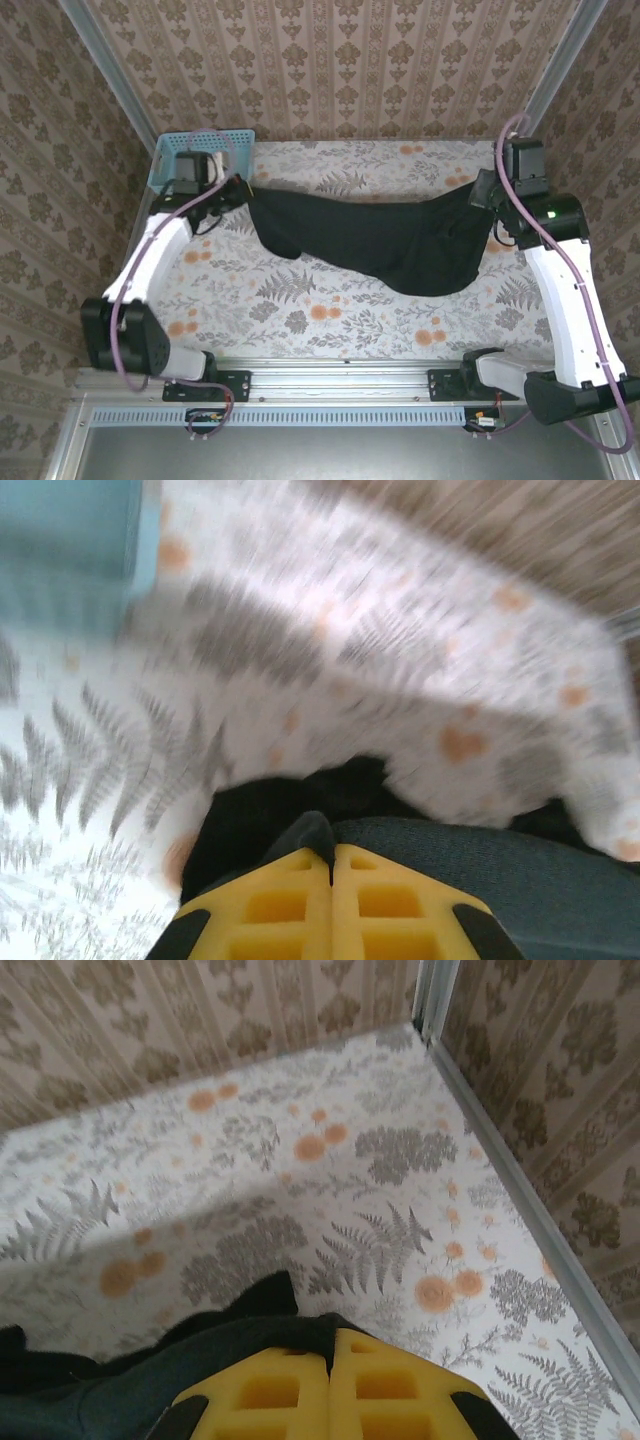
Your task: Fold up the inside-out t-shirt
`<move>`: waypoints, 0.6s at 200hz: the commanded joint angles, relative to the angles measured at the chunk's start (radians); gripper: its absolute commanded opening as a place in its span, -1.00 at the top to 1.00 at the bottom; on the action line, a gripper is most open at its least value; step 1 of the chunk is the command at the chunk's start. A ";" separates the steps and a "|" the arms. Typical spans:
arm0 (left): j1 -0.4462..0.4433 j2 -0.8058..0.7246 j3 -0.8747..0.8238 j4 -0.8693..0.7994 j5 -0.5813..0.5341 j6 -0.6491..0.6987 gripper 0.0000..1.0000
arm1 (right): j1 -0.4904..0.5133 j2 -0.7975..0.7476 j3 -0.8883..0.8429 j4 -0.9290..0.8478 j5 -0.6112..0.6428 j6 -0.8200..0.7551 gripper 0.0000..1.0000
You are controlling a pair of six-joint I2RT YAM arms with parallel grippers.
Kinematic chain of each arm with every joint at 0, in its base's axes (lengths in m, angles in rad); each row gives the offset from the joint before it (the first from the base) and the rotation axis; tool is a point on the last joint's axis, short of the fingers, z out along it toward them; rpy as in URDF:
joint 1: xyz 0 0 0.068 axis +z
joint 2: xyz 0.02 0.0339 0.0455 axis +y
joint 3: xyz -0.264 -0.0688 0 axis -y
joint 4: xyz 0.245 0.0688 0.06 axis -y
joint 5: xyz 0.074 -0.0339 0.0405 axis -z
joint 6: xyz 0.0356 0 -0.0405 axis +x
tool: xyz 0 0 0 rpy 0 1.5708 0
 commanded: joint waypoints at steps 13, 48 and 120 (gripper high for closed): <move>0.044 -0.108 0.020 0.016 0.103 0.006 1.00 | -0.008 -0.043 0.073 -0.052 0.056 0.033 1.00; 0.052 -0.027 -0.027 0.023 0.097 0.008 1.00 | -0.008 -0.055 0.032 -0.029 0.046 0.026 1.00; 0.015 0.474 0.227 -0.105 -0.018 0.066 0.98 | -0.016 0.103 -0.077 0.080 0.019 0.014 1.00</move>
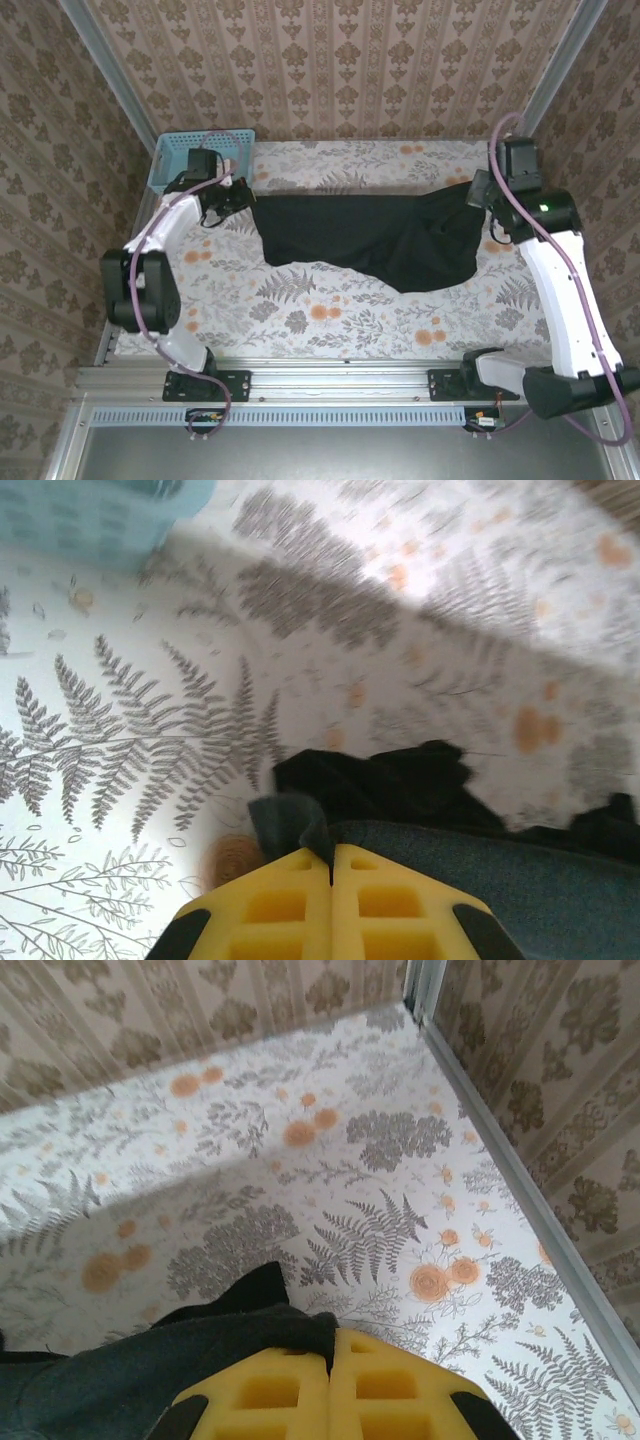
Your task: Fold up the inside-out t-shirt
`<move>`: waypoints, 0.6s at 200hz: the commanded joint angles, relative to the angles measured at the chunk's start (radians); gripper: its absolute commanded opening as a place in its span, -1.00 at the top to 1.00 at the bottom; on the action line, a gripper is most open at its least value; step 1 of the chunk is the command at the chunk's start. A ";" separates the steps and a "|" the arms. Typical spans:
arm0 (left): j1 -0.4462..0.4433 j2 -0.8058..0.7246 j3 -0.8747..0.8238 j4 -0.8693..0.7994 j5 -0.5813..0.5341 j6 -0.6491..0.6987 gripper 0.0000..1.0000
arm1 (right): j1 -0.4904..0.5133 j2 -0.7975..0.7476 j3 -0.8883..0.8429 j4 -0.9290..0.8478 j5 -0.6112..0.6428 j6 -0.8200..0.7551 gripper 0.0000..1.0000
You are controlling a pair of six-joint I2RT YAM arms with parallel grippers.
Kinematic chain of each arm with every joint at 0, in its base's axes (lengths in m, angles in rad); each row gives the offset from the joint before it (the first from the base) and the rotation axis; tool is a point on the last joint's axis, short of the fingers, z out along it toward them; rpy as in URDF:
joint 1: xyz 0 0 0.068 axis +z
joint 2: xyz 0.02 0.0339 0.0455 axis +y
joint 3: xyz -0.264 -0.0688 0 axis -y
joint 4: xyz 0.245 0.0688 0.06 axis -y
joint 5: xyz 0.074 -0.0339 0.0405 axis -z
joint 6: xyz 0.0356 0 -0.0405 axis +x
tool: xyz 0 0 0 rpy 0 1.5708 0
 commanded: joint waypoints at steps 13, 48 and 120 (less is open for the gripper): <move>-0.040 0.171 0.195 -0.040 -0.055 0.053 0.97 | -0.026 0.090 -0.015 0.078 0.025 -0.010 1.00; -0.084 0.317 0.365 -0.047 -0.088 0.072 0.71 | -0.070 0.161 -0.012 0.122 0.022 -0.021 1.00; -0.101 0.344 0.358 -0.067 -0.132 0.125 -0.10 | -0.130 0.209 -0.024 0.150 -0.026 -0.017 1.00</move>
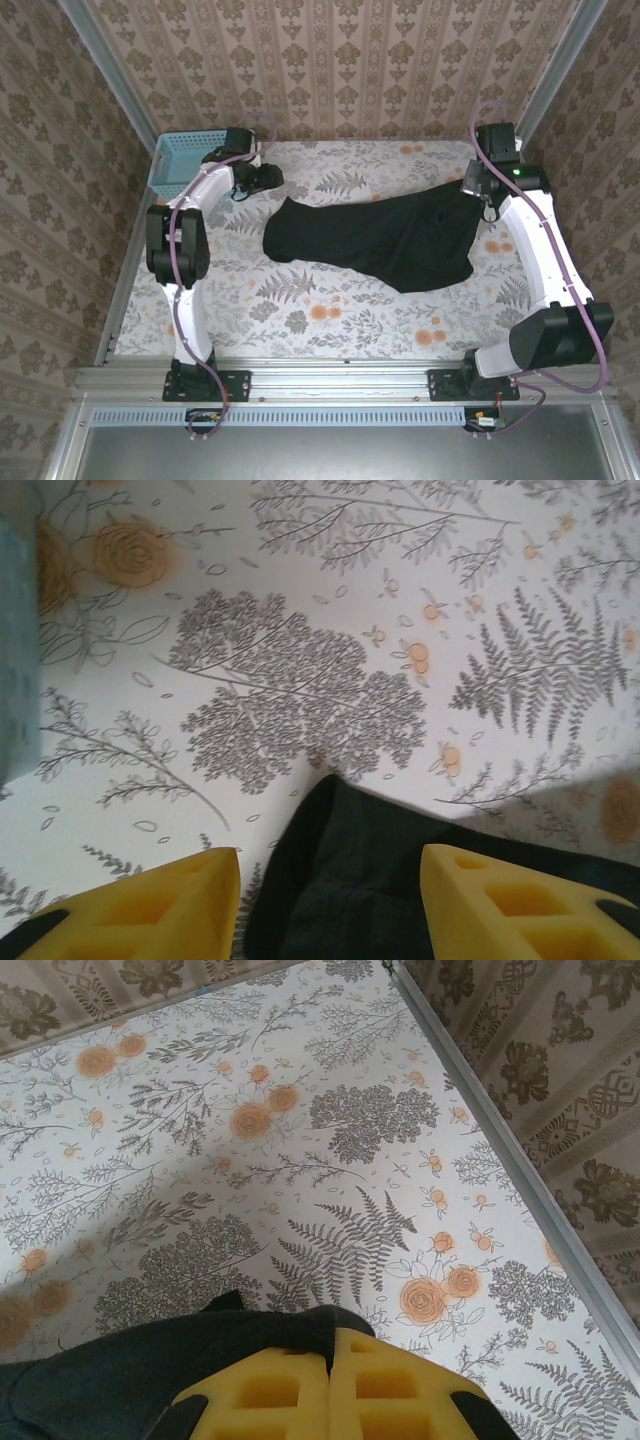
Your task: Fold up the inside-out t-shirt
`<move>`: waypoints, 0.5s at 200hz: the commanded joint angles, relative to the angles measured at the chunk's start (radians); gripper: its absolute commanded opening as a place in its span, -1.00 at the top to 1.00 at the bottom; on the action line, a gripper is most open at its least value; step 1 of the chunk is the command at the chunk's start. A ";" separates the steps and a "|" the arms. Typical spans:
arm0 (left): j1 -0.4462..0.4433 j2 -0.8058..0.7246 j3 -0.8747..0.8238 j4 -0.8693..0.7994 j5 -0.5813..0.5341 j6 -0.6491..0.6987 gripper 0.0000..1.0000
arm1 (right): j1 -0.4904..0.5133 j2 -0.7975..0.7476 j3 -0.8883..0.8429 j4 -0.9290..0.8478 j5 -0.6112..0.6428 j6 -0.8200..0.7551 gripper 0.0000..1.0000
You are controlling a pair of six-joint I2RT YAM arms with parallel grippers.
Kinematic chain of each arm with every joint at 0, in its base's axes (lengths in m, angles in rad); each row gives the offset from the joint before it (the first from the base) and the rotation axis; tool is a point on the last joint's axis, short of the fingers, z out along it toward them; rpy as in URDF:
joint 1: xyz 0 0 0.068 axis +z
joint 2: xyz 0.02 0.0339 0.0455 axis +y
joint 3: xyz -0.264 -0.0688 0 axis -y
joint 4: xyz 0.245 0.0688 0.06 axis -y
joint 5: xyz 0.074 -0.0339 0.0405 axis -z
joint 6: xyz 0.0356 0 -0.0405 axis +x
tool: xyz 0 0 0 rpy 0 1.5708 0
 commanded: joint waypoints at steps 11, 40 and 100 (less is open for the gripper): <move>-0.011 -0.017 -0.049 -0.003 -0.001 0.047 -0.13 | -0.032 -0.002 -0.017 0.036 -0.032 -0.011 1.00; -0.045 0.042 -0.032 -0.006 -0.005 0.061 -0.09 | -0.032 -0.002 -0.034 0.043 -0.053 -0.003 1.00; -0.106 0.136 0.033 -0.091 -0.119 0.075 0.01 | -0.032 -0.007 -0.053 0.050 -0.073 0.000 1.00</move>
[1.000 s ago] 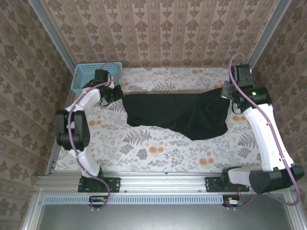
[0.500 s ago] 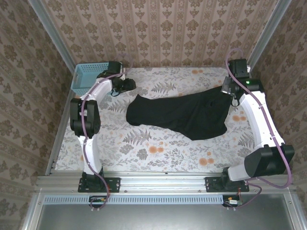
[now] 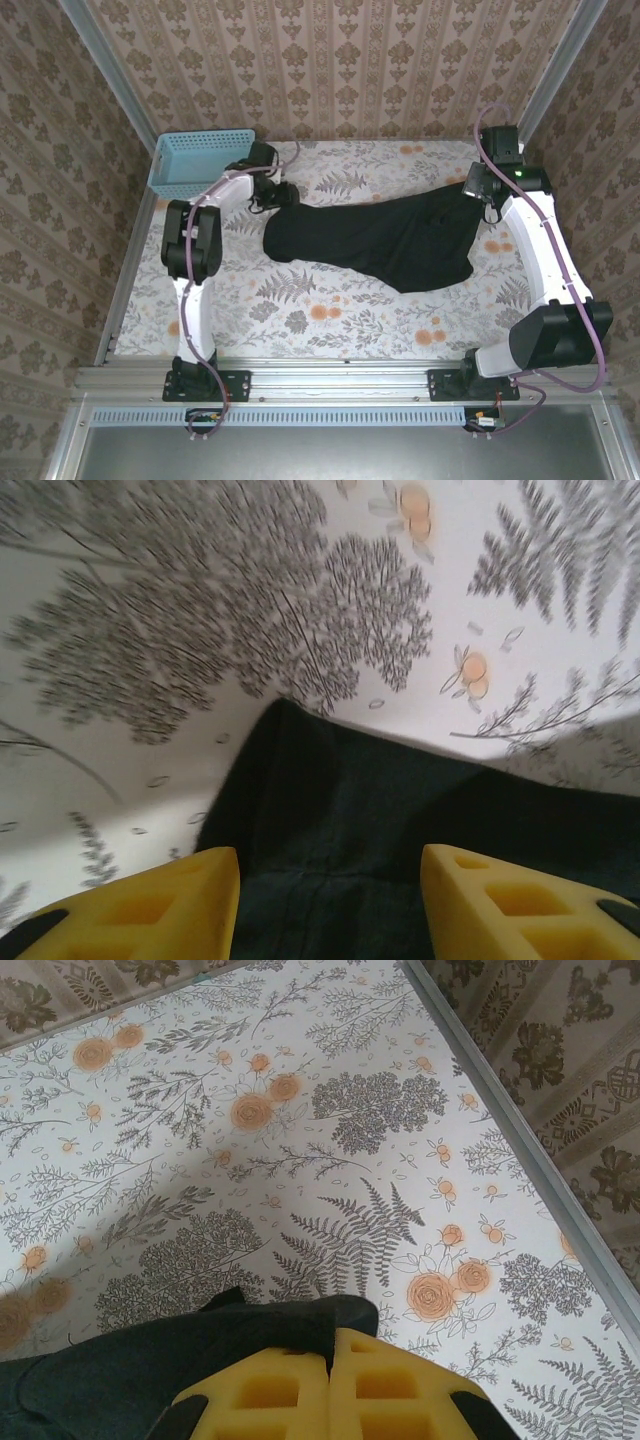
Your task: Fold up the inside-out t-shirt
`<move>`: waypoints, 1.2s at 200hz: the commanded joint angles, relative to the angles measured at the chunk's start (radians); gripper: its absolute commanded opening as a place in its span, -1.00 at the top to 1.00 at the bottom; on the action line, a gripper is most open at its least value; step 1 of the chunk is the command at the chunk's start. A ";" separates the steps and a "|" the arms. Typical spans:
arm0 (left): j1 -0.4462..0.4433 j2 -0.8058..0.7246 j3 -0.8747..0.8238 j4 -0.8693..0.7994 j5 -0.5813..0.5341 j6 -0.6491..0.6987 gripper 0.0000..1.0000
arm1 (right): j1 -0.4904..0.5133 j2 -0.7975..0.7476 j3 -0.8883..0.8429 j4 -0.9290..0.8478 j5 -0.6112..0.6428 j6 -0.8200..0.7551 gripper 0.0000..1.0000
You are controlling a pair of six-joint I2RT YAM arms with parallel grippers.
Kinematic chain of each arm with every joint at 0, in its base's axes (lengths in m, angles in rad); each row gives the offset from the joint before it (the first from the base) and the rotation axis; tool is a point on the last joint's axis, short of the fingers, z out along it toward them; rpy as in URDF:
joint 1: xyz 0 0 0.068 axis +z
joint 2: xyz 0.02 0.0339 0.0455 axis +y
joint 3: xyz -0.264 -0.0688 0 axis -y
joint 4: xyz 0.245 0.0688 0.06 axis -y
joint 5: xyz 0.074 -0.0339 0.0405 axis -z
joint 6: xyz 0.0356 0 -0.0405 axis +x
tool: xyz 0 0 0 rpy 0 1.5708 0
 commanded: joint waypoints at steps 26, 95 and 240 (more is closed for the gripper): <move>-0.021 0.054 0.074 -0.106 -0.174 0.017 0.00 | -0.004 -0.013 -0.021 0.021 -0.030 0.000 1.00; -0.030 0.116 0.130 -0.131 -0.183 0.028 0.53 | -0.003 -0.033 -0.019 0.011 -0.040 0.003 1.00; 0.114 -0.836 -0.162 0.042 -0.079 -0.073 1.00 | -0.004 -0.175 0.451 -0.201 -0.102 -0.035 1.00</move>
